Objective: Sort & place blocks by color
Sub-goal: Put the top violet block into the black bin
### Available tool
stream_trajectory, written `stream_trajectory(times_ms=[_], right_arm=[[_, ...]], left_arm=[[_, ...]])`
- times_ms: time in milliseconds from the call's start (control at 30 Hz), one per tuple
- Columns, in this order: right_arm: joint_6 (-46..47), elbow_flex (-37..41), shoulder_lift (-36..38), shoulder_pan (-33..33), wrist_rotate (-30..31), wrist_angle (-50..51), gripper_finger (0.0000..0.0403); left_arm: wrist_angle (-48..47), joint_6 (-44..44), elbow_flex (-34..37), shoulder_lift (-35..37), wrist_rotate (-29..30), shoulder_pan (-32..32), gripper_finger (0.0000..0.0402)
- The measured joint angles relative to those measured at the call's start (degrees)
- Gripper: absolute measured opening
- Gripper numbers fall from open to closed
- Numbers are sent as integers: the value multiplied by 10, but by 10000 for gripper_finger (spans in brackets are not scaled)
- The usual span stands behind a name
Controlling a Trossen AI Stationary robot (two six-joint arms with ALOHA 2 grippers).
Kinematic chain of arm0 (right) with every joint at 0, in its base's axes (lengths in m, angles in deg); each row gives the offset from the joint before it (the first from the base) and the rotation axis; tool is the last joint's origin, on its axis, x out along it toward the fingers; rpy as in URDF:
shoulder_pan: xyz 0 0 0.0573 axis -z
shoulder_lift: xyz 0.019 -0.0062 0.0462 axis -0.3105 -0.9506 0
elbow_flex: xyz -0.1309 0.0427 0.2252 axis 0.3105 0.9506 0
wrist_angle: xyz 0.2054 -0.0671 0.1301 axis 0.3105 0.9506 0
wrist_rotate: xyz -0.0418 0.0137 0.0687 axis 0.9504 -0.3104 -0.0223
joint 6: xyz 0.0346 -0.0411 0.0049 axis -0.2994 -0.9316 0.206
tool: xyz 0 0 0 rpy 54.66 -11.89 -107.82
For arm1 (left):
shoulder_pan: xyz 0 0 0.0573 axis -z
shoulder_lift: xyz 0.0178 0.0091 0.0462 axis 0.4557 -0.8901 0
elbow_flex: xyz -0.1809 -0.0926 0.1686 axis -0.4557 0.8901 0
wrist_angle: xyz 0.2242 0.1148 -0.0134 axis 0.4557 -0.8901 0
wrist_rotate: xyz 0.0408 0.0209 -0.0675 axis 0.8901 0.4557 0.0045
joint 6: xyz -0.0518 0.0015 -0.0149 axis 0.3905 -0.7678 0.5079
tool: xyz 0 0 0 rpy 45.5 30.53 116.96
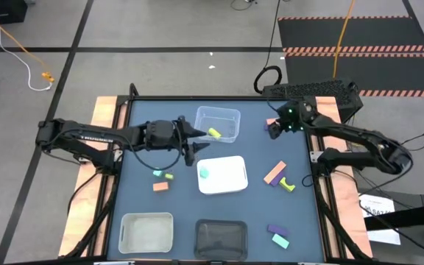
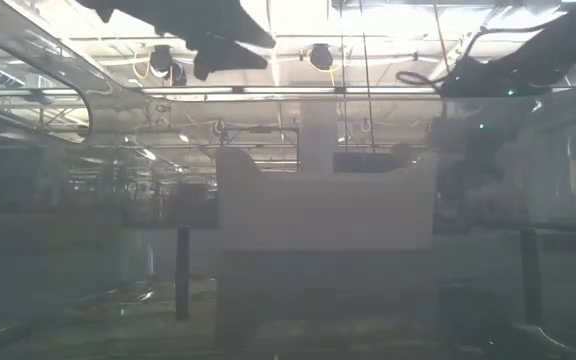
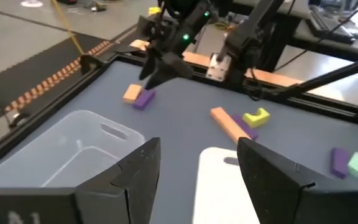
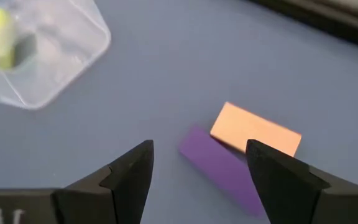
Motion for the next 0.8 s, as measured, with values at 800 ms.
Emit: stream_trajectory(times_ms=[800], right_arm=[[-115,-52,-159,0,39,82,247]], left_arm=[[-47,-5,0,7,-1,-47,214]])
